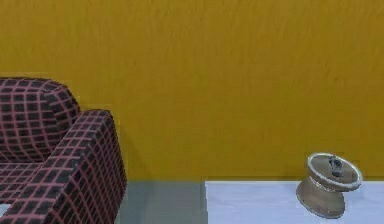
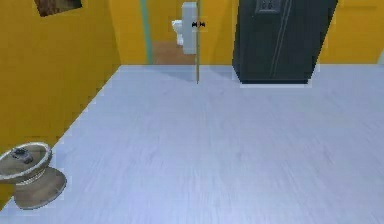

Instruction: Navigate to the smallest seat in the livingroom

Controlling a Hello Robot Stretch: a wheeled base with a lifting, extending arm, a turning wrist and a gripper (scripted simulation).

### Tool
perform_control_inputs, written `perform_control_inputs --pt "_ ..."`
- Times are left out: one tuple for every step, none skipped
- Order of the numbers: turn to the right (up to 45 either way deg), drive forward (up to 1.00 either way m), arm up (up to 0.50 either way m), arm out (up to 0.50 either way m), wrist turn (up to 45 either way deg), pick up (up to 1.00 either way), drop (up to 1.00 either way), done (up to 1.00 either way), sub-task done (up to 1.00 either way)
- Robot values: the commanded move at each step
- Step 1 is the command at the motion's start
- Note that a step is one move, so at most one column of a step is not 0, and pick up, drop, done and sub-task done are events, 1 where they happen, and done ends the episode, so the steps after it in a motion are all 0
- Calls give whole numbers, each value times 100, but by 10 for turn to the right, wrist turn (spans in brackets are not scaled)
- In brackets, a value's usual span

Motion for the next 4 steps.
perform_control_inputs --pt "-450 0 0 0 0 0 0 0 0" --pt "-450 0 0 0 0 0 0 0 0" --pt "-330 0 0 0 0 0 0 0 0" --pt "0 50 0 0 0 0 0 0 0"
